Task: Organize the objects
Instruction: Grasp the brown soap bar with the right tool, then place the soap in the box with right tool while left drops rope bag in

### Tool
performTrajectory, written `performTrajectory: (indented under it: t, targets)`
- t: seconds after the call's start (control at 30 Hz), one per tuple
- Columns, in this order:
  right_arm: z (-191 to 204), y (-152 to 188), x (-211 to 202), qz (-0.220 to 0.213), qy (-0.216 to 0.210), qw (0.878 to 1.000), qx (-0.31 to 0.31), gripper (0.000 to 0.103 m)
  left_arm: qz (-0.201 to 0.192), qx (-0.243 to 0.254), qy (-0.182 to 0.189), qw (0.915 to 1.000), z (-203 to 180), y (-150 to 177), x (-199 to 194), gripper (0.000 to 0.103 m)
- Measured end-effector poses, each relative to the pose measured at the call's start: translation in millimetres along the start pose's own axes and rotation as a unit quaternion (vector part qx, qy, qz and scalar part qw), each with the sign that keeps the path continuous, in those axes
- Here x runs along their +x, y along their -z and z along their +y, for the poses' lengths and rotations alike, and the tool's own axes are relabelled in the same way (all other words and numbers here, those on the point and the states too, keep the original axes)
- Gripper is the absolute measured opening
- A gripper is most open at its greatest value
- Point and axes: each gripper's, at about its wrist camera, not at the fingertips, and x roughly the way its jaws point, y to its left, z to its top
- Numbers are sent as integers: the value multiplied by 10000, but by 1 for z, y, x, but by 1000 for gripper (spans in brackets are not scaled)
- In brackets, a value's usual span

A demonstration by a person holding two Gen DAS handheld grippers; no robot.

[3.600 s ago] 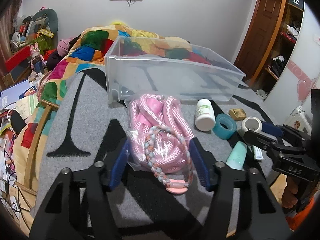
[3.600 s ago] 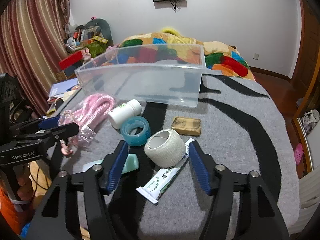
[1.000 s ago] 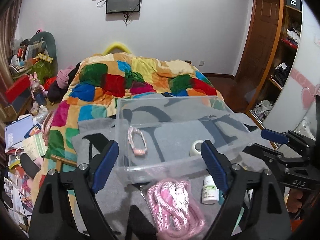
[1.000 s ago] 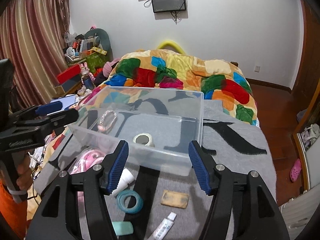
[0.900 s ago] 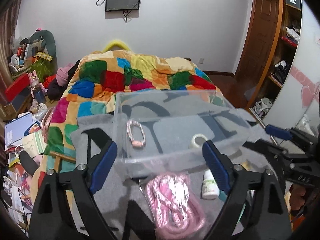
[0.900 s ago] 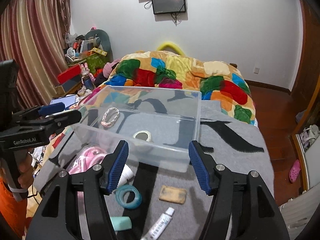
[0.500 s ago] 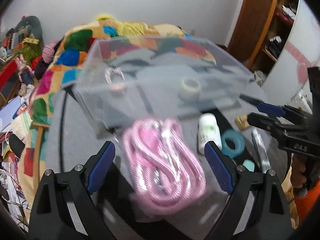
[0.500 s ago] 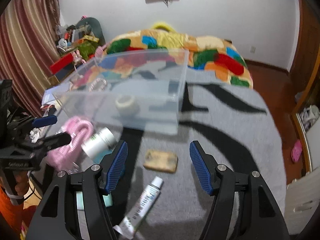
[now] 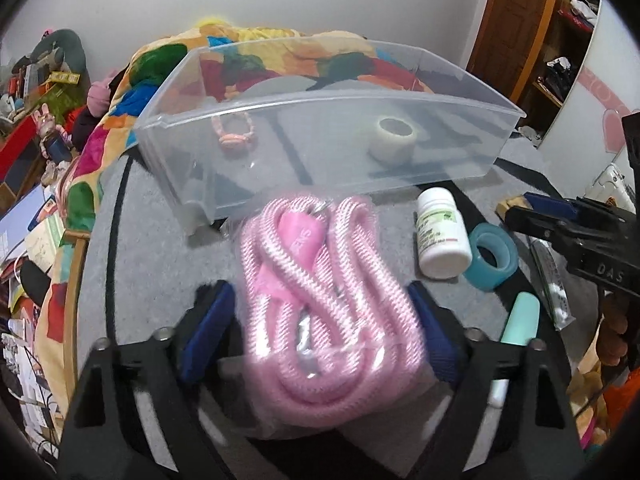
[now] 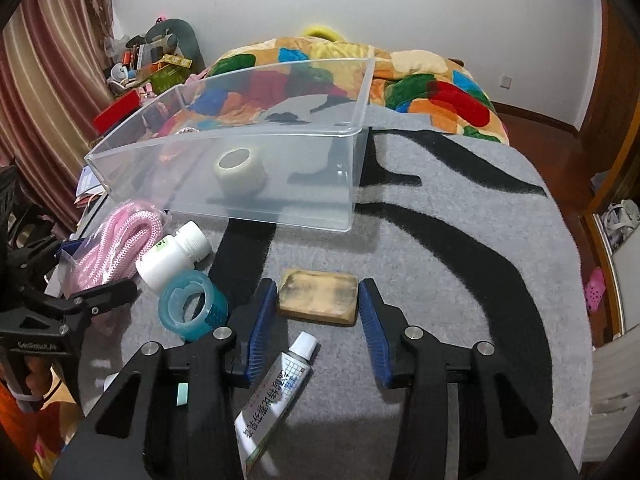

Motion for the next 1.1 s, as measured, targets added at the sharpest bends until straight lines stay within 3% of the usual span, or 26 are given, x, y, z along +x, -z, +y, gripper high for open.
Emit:
performTrajectory:
  t: [0.13, 0.4, 0.6, 0.67, 0.7, 0.77, 0.83, 0.97, 1.07, 1.1]
  targets:
    - [4, 1, -10, -153, -45, 9999, 21, 39, -148, 83, -73, 9998, -3, 0, -1, 64]
    - [11, -7, -43, -630, -97, 9980, -20, 39, -424, 16, -113, 9990, -1, 9, -24, 61]
    - [19, -19, -61, -931, -156, 9955, -69, 39, -954, -116, -108, 9953, 8, -3, -63, 60]
    - [22, -26, -65, -1027, -165, 9945, -82, 39, -1123, -115, -35, 9936, 8, -10, -76, 25]
    - [23, -28, -66, -1058, -165, 9942, -93, 39, -1117, -125, 18, 9937, 7, -15, -81, 0]
    - [27, -36, -67, -1136, -151, 9933, -118, 39, -1265, -193, 222, 9915, 11, -24, -92, 0]
    - [29, -45, -66, -1181, -152, 9928, -121, 39, -1355, -184, 110, 9905, 13, -31, -96, 0]
    - [30, -51, -63, -1149, -298, 9929, -80, 39, -1211, -122, 117, 9925, 15, -25, -94, 6]
    - [30, -52, -60, -1116, -311, 9932, -107, 39, -858, -11, 7, 9963, 17, -11, -79, 41]
    - [29, -52, -59, -1087, -325, 9935, -104, 39, -746, 20, -32, 9972, 18, -5, -73, 60]
